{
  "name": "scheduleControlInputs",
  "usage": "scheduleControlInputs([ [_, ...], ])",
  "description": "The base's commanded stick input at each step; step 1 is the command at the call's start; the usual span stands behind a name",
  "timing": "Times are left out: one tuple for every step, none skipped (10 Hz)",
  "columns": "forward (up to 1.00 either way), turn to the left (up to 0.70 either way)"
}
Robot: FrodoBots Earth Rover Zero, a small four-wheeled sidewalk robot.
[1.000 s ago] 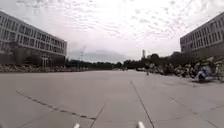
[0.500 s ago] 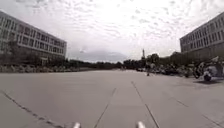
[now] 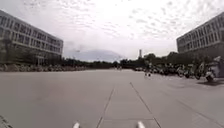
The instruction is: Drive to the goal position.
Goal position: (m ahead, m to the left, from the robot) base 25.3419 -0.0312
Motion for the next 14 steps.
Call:
scheduleControlInputs([
  [0.70,0.00],
  [0.70,0.00],
  [0.70,0.00],
  [0.70,0.00],
  [0.70,0.00],
  [0.70,0.00],
  [0.70,0.00],
  [0.70,0.00],
  [0.70,0.00],
  [0.70,0.00],
  [0.70,0.00],
  [0.70,0.00],
  [0.70,0.00],
  [0.70,0.00],
])
